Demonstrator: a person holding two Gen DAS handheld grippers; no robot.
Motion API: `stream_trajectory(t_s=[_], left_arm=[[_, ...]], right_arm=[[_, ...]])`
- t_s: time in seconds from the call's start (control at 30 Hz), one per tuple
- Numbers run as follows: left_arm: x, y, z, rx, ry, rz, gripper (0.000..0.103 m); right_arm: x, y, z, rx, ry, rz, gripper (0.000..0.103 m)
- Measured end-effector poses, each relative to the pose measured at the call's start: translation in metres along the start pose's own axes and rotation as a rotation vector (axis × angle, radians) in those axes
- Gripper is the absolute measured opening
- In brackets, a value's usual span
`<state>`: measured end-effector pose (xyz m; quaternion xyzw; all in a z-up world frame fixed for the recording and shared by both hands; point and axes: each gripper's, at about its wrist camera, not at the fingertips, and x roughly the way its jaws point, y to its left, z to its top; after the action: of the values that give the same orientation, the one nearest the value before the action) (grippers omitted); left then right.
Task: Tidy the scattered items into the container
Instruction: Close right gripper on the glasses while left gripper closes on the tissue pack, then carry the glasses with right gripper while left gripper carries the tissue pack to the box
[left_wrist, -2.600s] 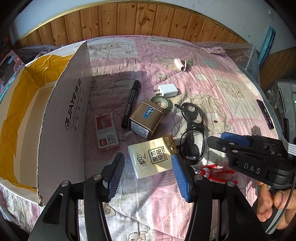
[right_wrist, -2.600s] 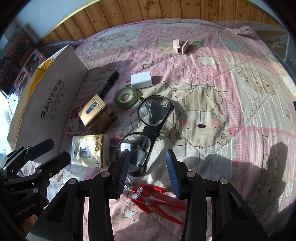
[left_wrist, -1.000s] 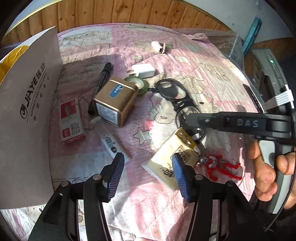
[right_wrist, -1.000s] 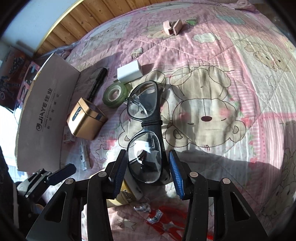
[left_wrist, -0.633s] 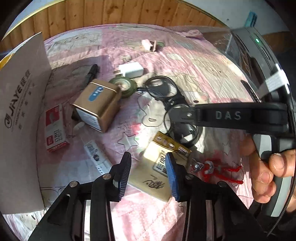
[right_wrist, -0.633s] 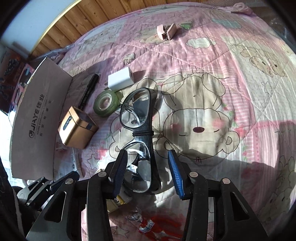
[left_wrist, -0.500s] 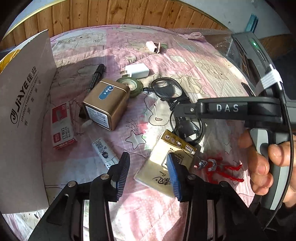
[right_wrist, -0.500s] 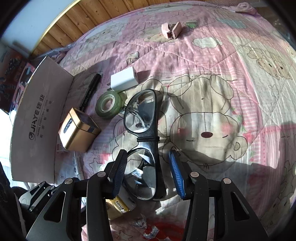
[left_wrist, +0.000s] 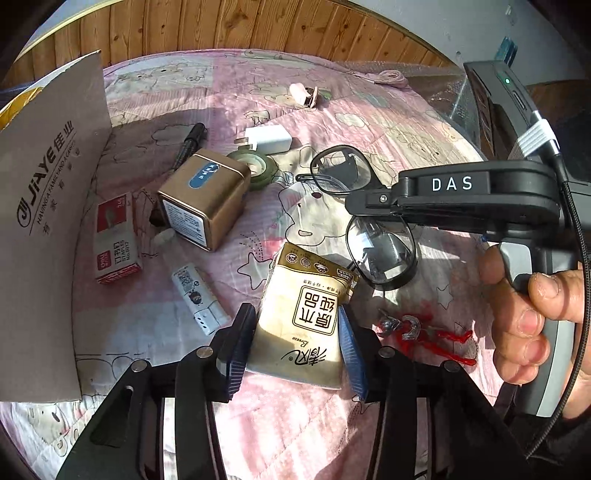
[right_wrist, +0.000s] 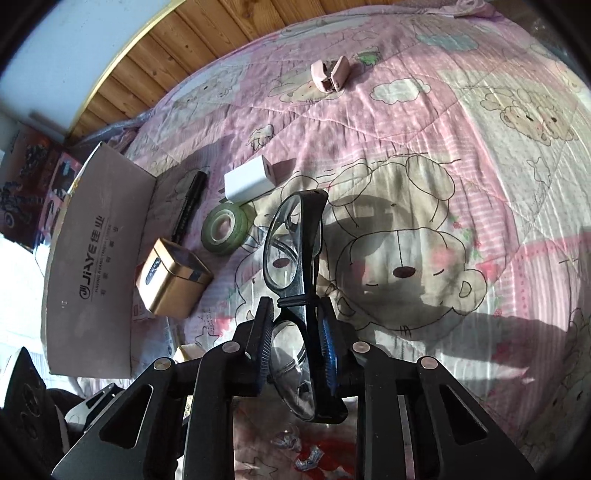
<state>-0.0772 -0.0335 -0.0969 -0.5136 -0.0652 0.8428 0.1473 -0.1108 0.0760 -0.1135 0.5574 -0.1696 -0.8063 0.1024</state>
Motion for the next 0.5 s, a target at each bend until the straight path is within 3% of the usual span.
stream_trajectory(t_s=[0.1, 0.23, 0.3, 0.33, 0.37, 0.5], left_arm=[[0.002, -0.001, -0.002, -0.001, 0.006, 0.023, 0.050], [0.025, -0.010, -0.008, 0.026, 0.049, 0.062, 0.068], [0.033, -0.018, -0.011, 0.076, 0.038, 0.124, 0.065], [0.034, -0.020, -0.011, 0.095, 0.024, 0.154, 0.054], [0.033, -0.020, -0.011, 0.098, 0.020, 0.164, 0.053], [0.016, -0.010, -0.005, 0.037, 0.006, 0.115, 0.051]], right_arm=[[-0.001, 0.002, -0.003, -0.007, -0.001, -0.029, 0.026], [0.009, 0.000, -0.004, -0.021, 0.008, -0.056, 0.033], [0.016, -0.003, -0.003, -0.029, 0.021, -0.054, 0.035], [0.017, -0.004, -0.002, -0.026, 0.022, -0.041, 0.032], [0.014, -0.007, -0.001, -0.013, 0.017, -0.017, 0.027], [-0.004, -0.011, -0.002, 0.015, -0.009, 0.050, 0.026]])
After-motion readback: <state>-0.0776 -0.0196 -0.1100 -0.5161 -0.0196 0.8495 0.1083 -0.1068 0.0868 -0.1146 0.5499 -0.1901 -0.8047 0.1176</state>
